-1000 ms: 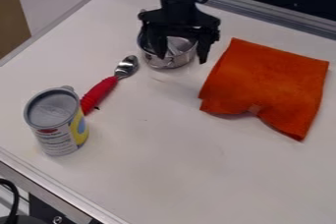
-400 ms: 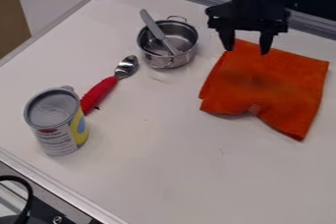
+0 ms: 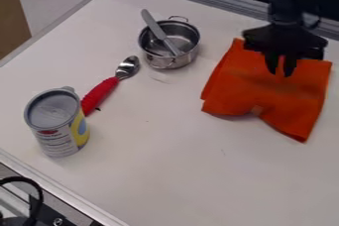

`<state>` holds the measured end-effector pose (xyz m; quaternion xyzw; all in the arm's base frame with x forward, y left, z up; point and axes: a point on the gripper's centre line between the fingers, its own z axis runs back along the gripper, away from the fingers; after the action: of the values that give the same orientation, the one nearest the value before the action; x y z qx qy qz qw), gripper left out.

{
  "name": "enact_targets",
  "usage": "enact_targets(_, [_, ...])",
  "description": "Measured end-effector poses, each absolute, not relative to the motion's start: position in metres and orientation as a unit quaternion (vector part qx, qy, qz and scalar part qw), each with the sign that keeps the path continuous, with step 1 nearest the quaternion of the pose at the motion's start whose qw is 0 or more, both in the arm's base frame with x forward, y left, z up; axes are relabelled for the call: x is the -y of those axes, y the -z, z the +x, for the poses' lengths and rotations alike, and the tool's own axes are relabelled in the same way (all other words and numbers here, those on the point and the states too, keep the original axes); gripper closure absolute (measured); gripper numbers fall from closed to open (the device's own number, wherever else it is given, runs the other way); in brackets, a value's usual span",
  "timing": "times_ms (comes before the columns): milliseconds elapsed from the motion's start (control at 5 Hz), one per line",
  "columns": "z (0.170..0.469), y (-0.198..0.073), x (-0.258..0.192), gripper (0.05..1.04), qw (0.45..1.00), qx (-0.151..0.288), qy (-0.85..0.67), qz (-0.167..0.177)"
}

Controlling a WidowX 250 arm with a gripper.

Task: Move the orange cloth to the right side of the can.

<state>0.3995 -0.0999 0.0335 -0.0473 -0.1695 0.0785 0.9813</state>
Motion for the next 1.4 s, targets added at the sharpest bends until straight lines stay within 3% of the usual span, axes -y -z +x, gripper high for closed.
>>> enact_targets(200, [0.398,-0.021,0.101,1.026,0.984,0.156,-0.076,-0.05])
enact_targets(600, [0.382,-0.009,0.086,1.031,0.985,0.146,-0.087,-0.039])
enact_targets(800, [0.364,-0.009,0.077,1.031,0.986,0.133,-0.093,-0.035])
enact_targets(1400, [0.304,-0.008,0.052,1.031,0.984,0.151,-0.09,-0.011])
